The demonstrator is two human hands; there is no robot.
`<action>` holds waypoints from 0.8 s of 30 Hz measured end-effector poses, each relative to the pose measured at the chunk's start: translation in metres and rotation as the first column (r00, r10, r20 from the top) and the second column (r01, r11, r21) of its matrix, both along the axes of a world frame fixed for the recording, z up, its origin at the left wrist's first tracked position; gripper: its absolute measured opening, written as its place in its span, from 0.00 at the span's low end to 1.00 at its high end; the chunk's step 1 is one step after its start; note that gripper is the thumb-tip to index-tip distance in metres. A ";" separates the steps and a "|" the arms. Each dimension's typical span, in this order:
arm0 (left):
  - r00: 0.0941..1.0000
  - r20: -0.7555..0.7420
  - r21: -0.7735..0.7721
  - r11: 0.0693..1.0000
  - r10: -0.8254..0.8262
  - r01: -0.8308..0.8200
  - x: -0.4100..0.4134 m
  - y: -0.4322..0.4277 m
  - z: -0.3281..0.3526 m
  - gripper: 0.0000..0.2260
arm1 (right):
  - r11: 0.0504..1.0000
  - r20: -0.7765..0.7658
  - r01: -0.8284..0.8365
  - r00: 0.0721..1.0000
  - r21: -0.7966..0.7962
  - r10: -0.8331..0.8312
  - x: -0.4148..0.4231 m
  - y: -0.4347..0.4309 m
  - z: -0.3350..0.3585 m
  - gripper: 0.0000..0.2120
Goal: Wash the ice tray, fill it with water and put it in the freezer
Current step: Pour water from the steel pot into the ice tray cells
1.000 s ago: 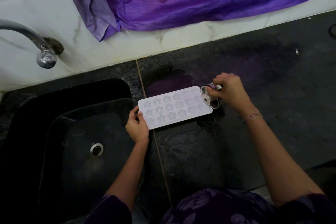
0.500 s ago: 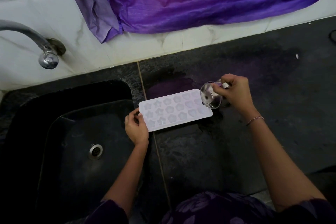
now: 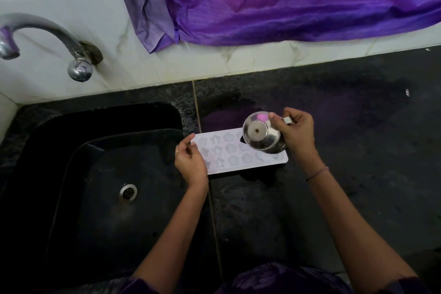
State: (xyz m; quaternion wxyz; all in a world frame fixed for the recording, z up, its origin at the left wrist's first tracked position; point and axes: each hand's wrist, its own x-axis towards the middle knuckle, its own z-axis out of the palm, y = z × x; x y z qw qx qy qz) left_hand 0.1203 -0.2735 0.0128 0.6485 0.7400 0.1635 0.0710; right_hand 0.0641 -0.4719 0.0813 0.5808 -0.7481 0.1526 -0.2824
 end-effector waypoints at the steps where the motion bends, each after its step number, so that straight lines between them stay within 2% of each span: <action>1: 1.000 -0.009 -0.043 0.999 -0.006 0.006 -0.001 -0.004 0.002 0.10 | 1.000 0.015 -0.016 1.000 0.026 0.016 0.003 0.008 -0.001 0.22; 7: 0.996 -0.047 -0.310 0.949 -0.074 0.056 -0.008 -0.027 0.024 0.10 | 0.974 0.027 -0.023 0.999 0.225 0.017 0.021 0.049 -0.006 0.21; 13: 0.997 -0.077 -0.501 0.865 -0.016 -0.025 0.000 -0.031 0.033 0.14 | 0.927 -0.011 0.042 0.999 0.374 -0.041 0.036 0.069 -0.016 0.19; 16: 0.996 -0.086 -0.538 0.843 -0.027 -0.024 0.004 -0.039 0.042 0.17 | 0.911 -0.012 0.040 0.999 0.411 -0.038 0.044 0.074 -0.021 0.18; 19: 0.996 -0.089 -0.559 0.828 -0.018 -0.035 0.017 -0.047 0.046 0.12 | 0.898 -0.025 0.047 0.999 0.437 -0.040 0.061 0.076 -0.025 0.16; 21: 0.997 -0.073 -0.549 0.835 -0.008 -0.033 0.029 -0.050 0.049 0.08 | 0.899 -0.045 0.056 0.998 0.434 -0.041 0.074 0.075 -0.028 0.12; 24: 0.998 -0.055 -0.523 0.852 -0.009 -0.021 0.051 -0.055 0.051 0.07 | 0.889 0.006 -0.005 1.000 0.458 0.003 0.096 0.072 -0.028 0.04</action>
